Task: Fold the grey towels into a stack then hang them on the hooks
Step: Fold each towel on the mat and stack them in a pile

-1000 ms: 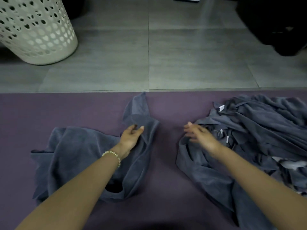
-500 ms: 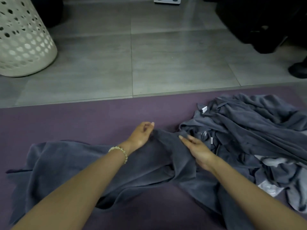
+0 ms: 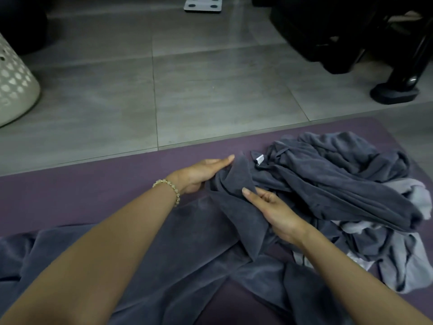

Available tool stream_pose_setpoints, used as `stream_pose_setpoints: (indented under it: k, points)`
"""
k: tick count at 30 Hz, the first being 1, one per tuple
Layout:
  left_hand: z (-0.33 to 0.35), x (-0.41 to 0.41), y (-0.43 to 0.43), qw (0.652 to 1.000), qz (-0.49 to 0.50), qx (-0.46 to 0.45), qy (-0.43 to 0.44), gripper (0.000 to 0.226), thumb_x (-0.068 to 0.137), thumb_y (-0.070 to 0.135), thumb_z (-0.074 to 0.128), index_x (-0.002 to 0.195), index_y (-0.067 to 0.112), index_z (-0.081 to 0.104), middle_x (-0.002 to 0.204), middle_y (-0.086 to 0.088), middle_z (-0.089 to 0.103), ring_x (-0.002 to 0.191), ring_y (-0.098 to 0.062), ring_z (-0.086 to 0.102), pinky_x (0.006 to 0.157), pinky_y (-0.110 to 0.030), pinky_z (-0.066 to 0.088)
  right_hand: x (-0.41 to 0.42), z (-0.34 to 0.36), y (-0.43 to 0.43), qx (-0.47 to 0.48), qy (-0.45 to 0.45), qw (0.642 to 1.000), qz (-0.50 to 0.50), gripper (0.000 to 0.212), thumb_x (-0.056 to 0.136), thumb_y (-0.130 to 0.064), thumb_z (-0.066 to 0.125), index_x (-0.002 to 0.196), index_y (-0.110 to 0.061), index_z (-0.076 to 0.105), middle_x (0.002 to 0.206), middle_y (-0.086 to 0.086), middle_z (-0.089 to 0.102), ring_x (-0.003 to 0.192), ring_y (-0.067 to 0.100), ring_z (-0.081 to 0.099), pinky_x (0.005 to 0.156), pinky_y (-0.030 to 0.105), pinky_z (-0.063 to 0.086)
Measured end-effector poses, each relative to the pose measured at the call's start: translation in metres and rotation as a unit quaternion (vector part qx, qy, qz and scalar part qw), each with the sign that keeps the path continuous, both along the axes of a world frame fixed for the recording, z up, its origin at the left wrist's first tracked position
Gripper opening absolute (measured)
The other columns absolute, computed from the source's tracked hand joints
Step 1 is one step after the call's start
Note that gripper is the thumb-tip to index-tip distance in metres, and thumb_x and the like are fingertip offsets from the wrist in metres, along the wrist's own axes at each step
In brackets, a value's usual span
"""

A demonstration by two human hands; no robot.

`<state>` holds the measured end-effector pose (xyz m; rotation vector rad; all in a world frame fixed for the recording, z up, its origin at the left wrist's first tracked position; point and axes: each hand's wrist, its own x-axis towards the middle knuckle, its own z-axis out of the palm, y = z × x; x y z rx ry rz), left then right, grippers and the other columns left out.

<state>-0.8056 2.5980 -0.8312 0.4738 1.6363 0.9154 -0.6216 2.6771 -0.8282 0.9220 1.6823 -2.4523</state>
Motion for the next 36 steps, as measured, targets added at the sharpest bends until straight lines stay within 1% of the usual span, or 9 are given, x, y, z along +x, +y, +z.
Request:
stream_pose_setpoints:
  k: [5,8,13,16,19,24,31,33,36]
  points:
    - [0.022,0.008,0.014,0.986,-0.150,-0.043,0.066,0.065,0.092,0.065,0.017,0.141,0.030,0.042,0.143,0.009,0.041,0.132,-0.009,0.036,0.111,-0.030,0.021,0.014,-0.004,0.005,-0.003,0.000,1.000,-0.023,0.033,0.081,-0.037,0.060,0.102,-0.014,0.071,0.105,0.012,0.072,0.095,0.021,0.069,0.081,0.027,0.055]
    - [0.021,0.022,0.025,0.992,-0.121,-0.035,-0.007,0.082,0.088,0.071,0.001,0.136,0.028,0.050,0.138,0.002,0.049,0.123,-0.012,0.048,0.100,-0.025,0.037,0.015,-0.001,0.005,-0.016,0.021,0.999,-0.029,0.035,0.080,-0.038,0.060,0.100,-0.012,0.073,0.105,0.015,0.072,0.094,0.022,0.069,0.083,0.030,0.055]
    - [0.010,0.038,0.027,0.986,-0.104,-0.060,-0.117,0.079,0.088,0.073,0.017,0.115,0.016,0.065,0.098,-0.003,0.074,0.088,-0.010,0.070,0.076,-0.020,0.055,0.012,0.004,0.007,-0.037,0.047,0.998,-0.031,0.038,0.077,-0.039,0.062,0.098,-0.010,0.074,0.108,0.015,0.070,0.095,0.020,0.068,0.080,0.025,0.054]
    - [0.002,0.035,0.020,0.988,-0.079,-0.045,-0.126,0.062,0.093,0.061,0.037,0.115,0.011,0.064,0.109,-0.009,0.071,0.096,-0.016,0.068,0.085,-0.024,0.054,0.015,0.001,0.011,-0.057,0.045,0.996,-0.050,0.038,0.081,-0.036,0.059,0.104,-0.008,0.071,0.107,0.015,0.071,0.095,0.020,0.068,0.082,0.026,0.055]
    - [-0.012,0.017,0.026,0.998,0.053,0.002,-0.022,0.053,0.093,0.050,0.047,0.119,0.006,0.059,0.112,-0.007,0.068,0.095,-0.014,0.067,0.085,-0.023,0.054,0.025,-0.005,0.019,-0.001,0.010,1.000,-0.014,0.039,0.082,-0.042,0.062,0.106,-0.013,0.070,0.109,0.008,0.071,0.102,0.018,0.067,0.092,0.029,0.052]
    - [-0.001,-0.001,0.057,0.976,0.164,0.102,0.101,0.026,0.093,0.034,0.057,0.077,0.014,0.059,0.078,0.000,0.064,0.061,-0.001,0.061,0.059,-0.012,0.050,0.047,-0.016,0.031,0.070,-0.152,0.981,0.094,0.037,0.075,-0.039,0.076,0.099,-0.011,0.072,0.097,0.003,0.075,0.091,0.014,0.071,0.090,0.032,0.055]
    - [-0.006,-0.016,0.100,0.936,0.211,0.096,0.265,0.042,0.086,0.036,0.068,0.054,0.017,0.048,0.046,0.009,0.047,0.045,-0.002,0.041,0.045,-0.018,0.035,0.093,-0.008,0.058,-0.043,-0.152,0.987,0.019,0.071,0.057,-0.045,0.086,0.115,-0.012,0.062,0.109,0.007,0.072,0.102,0.022,0.068,0.092,0.036,0.053]
    - [-0.016,-0.013,0.105,0.930,0.209,0.073,0.295,0.036,0.087,0.036,0.066,0.063,0.012,0.055,0.054,0.004,0.050,0.049,-0.006,0.044,0.048,-0.020,0.037,0.109,-0.015,0.070,-0.041,-0.164,0.986,-0.015,0.056,0.065,-0.037,0.083,0.111,-0.010,0.065,0.108,0.008,0.072,0.100,0.022,0.069,0.090,0.036,0.054]
    - [-0.042,0.014,0.098,0.948,0.218,0.070,0.221,0.028,0.091,0.029,0.061,0.110,0.009,0.057,0.094,-0.011,0.064,0.072,-0.015,0.064,0.065,-0.022,0.050,0.128,-0.034,0.073,0.024,-0.191,0.981,0.012,0.036,0.077,-0.025,0.075,0.109,-0.011,0.069,0.106,0.004,0.073,0.097,0.017,0.069,0.086,0.029,0.056]
